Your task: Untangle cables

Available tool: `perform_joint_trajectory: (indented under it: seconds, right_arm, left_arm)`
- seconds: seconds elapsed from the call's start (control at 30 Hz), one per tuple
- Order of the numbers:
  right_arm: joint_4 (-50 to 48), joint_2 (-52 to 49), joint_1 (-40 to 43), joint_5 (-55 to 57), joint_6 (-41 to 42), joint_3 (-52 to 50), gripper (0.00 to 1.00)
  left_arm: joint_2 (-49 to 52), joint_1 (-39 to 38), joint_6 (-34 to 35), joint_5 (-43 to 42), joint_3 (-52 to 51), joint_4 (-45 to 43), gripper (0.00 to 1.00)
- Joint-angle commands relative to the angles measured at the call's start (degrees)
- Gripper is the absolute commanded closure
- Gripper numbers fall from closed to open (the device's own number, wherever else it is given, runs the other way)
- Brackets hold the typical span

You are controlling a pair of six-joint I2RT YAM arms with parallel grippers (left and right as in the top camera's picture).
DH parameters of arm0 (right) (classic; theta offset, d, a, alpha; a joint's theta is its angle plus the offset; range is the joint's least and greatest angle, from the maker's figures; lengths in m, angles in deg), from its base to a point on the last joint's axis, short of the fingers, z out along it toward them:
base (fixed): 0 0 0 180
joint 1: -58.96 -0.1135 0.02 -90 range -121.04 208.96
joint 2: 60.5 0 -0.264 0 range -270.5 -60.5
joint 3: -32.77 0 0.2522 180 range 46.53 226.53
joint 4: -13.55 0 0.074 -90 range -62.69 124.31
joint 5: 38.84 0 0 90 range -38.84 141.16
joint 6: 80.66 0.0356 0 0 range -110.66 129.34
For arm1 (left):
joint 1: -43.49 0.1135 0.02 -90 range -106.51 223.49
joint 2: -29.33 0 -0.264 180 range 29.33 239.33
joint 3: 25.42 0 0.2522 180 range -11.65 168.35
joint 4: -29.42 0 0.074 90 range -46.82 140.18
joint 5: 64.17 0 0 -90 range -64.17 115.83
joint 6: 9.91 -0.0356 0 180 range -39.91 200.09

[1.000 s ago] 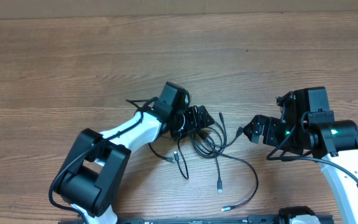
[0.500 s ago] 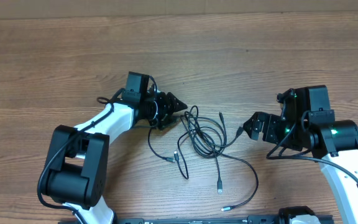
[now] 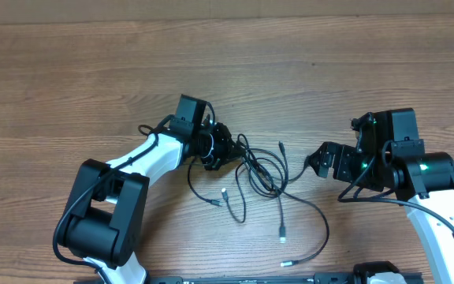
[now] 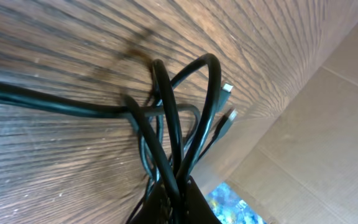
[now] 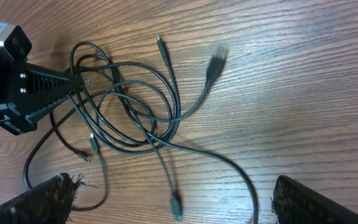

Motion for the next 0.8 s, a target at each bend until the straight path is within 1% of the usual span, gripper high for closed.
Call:
perform_joint_trajectory:
  seconds: [0.0,0.07,0.2,0.3,0.4,0.43,0.5,0.63,0.77]
  right_arm:
    - [-0.2,0.6,-0.1,0.5,0.0,-0.2,0.0]
    - [0.2,0.6,-0.1,-0.2,0.0,-0.2,0.0]
    - [1.6,0.6,-0.1,-3.6,-0.1,-0.2,0.0]
    - [1.7,0.6,-0.1,-8.6,-0.1,-0.2,0.0]
    - [1.1,0.6,-0.1,-20.7,-1.7,-0.2,0.0]
    - [0.6,0.6,-0.1,-25.1,-3.8,-0.2,0.0]
    - [-0.6,0.6,-0.2,-30.2,-6.3,-0.2,0.0]
    - [-3.6,0.6,-0.7,-30.7,-5.8,-0.2,0.0]
    - [-7.3,0.6,-1.3,-30.8,-1.2,-0.2,0.0]
  left_arm:
    - [0.7,0.0,-2.0,1.2,0.5,0.2,0.96]
    - [0.5,0.3,-4.8,-0.8,0.5,-0.1,0.96]
    - [-1.9,3.3,-13.5,-10.5,0.5,-2.9,0.96]
    - [-6.1,6.5,-17.4,-16.4,0.5,-5.0,0.96]
    - [-12.7,9.3,-21.7,-21.5,0.5,-7.1,0.96]
    - [-15.3,9.9,-23.1,-22.6,0.5,-7.7,0.96]
    - [-20.1,10.5,-25.4,-23.4,0.5,-8.2,0.96]
    - [-28.5,10.3,-30.9,-25.2,0.5,-8.2,0.96]
    - [-34.2,10.1,-34.7,-30.1,0.5,-8.1,0.96]
